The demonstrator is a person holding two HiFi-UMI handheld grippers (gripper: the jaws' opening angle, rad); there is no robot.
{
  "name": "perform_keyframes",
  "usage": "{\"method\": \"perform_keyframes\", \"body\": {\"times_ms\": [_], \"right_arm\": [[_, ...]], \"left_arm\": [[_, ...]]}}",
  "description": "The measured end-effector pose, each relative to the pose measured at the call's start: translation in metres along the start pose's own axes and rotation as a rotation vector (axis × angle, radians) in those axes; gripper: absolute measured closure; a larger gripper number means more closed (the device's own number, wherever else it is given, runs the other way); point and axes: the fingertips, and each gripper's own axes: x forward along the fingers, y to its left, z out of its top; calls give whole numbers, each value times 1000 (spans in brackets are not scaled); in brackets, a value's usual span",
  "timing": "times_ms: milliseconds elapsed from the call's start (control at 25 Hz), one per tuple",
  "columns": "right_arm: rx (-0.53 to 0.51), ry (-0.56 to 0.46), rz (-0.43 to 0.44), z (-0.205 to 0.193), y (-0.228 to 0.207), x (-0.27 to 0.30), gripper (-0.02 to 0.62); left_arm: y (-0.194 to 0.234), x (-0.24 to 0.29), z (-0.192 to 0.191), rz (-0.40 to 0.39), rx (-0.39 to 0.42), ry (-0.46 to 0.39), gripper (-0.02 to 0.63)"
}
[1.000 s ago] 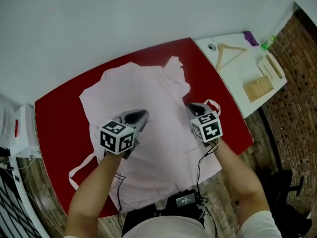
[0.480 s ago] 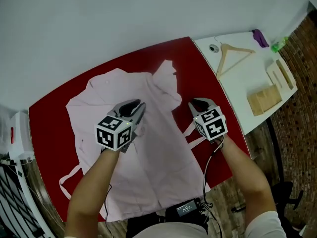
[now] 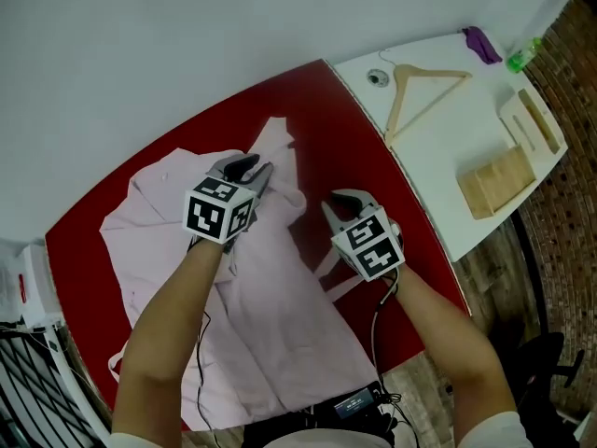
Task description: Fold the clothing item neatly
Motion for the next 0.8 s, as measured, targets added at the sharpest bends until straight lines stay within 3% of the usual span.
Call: {"method": "perform_keyframes", "body": {"times_ms": [520, 800], "right_arm": [[64, -7, 7, -21, -20, 7, 563], [89, -6, -1, -30, -30, 7, 563]], "left_arm": [[13, 99, -16, 90, 258, 251, 474], [19, 118, -17, 121, 277, 322, 476]]}}
